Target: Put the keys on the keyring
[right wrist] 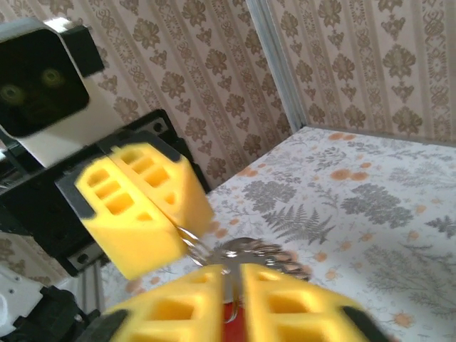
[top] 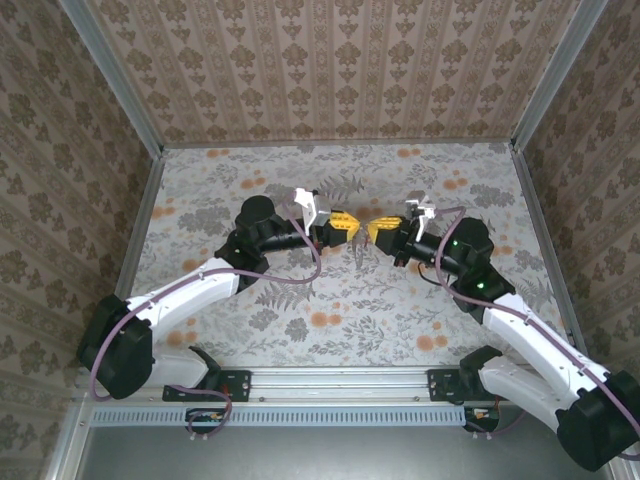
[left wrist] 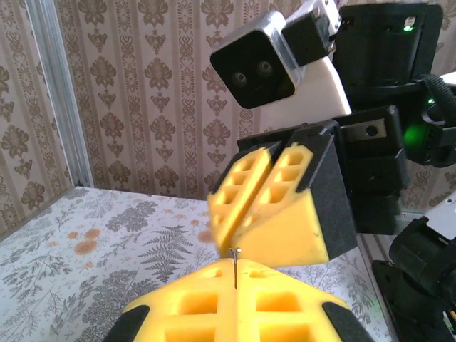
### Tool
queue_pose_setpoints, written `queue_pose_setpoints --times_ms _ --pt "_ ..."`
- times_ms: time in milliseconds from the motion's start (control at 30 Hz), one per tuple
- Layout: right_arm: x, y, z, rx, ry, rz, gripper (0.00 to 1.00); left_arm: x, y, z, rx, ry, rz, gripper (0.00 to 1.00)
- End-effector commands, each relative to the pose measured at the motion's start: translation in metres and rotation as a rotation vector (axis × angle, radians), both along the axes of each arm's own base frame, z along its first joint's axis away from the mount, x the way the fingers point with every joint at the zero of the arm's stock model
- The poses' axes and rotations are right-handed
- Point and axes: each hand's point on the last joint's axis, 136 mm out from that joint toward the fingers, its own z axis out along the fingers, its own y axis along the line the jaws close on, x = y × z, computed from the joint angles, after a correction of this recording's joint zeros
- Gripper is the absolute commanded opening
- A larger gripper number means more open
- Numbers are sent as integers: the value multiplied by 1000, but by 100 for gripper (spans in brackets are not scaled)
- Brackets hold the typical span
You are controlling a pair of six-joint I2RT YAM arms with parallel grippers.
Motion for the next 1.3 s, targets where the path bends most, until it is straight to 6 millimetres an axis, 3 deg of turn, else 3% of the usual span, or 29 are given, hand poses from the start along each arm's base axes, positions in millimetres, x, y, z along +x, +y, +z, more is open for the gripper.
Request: queue_pose_setpoints --times_ms 0,267,700,1267 --pt "-2 -12 4 48 13 0 31 -5 4 28 -78 -90 4 0" --pt "-1 -25 20 101 -14 -25 43 12 9 30 -114 -56 -8 0" --pt "12 -6 48 169 -82 103 59 27 9 40 -174 38 -119 0" --pt "24 3 53 199 -94 150 59 21 1 47 -178 51 -164 0"
